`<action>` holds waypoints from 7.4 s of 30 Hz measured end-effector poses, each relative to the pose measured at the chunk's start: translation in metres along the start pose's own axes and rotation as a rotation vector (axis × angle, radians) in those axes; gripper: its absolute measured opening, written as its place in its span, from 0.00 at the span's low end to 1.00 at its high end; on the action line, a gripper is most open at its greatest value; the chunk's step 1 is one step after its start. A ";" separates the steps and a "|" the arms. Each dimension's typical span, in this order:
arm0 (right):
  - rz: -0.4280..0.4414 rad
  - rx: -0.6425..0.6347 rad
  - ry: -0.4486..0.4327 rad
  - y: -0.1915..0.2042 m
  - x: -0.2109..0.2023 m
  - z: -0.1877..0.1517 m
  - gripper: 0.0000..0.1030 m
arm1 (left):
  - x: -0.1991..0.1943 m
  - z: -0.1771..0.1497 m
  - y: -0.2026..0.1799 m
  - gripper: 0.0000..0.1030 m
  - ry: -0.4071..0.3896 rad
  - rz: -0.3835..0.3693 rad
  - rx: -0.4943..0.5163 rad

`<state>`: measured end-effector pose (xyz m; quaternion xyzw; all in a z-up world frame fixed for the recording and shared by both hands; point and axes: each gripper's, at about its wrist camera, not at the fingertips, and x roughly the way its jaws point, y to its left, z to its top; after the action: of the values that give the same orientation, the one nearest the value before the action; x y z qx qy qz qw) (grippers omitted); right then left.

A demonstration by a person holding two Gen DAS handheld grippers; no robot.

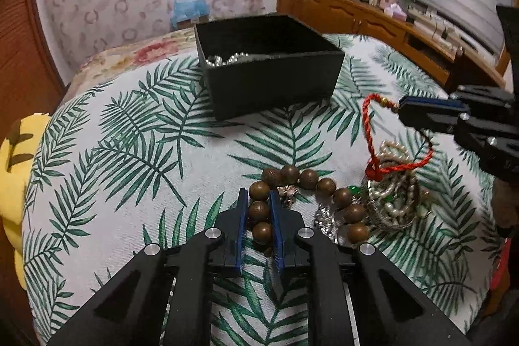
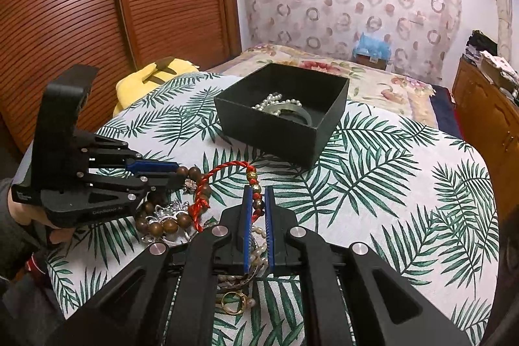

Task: Organize jewelry

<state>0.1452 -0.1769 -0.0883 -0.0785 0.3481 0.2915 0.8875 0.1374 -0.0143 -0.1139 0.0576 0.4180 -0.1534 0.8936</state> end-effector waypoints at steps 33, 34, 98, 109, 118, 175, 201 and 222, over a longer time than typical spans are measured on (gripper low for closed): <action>0.031 -0.040 -0.046 -0.019 -0.003 0.056 0.08 | -0.078 0.089 -0.006 0.12 -0.253 -0.066 0.013; 0.033 -0.043 -0.047 -0.022 -0.001 0.061 0.08 | -0.077 0.093 -0.005 0.12 -0.254 -0.059 0.016; 0.022 0.056 -0.028 -0.066 0.031 0.071 0.29 | 0.006 0.128 0.018 0.13 -0.131 -0.038 -0.019; 0.008 0.059 -0.030 -0.050 0.007 0.049 0.29 | -0.008 0.105 0.015 0.14 -0.138 -0.034 -0.030; -0.004 0.067 -0.031 -0.036 -0.008 0.030 0.29 | -0.027 0.082 0.012 0.19 -0.160 -0.031 -0.038; -0.141 0.055 0.151 -0.057 -0.004 -0.052 0.05 | -0.003 0.010 -0.064 0.21 -0.020 -0.135 0.044; -0.100 0.042 0.020 -0.040 -0.029 -0.038 0.05 | 0.020 0.029 -0.072 0.04 0.013 -0.089 0.103; -0.124 -0.044 -0.248 -0.012 -0.118 0.044 0.04 | 0.005 0.030 -0.067 0.04 -0.012 -0.075 0.102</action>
<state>0.1078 -0.2267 0.0220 -0.0828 0.2236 0.2512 0.9381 0.1409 -0.0854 -0.0964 0.0863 0.4062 -0.2082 0.8855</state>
